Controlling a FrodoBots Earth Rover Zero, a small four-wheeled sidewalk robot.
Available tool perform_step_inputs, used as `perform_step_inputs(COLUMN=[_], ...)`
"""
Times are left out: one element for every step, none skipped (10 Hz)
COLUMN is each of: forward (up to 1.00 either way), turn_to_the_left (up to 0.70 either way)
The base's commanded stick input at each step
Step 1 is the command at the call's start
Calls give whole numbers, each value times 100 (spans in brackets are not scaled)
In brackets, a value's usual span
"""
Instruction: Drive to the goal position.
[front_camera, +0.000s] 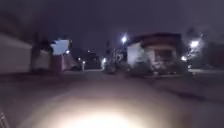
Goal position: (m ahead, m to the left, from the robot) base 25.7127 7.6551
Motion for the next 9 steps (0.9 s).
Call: perform_step_inputs(forward=[70, 70, 70, 70, 70, 70, 70, 70, 70], turn_to_the_left=[0, 0, 0, 0, 0, 0, 0, 0, -30])
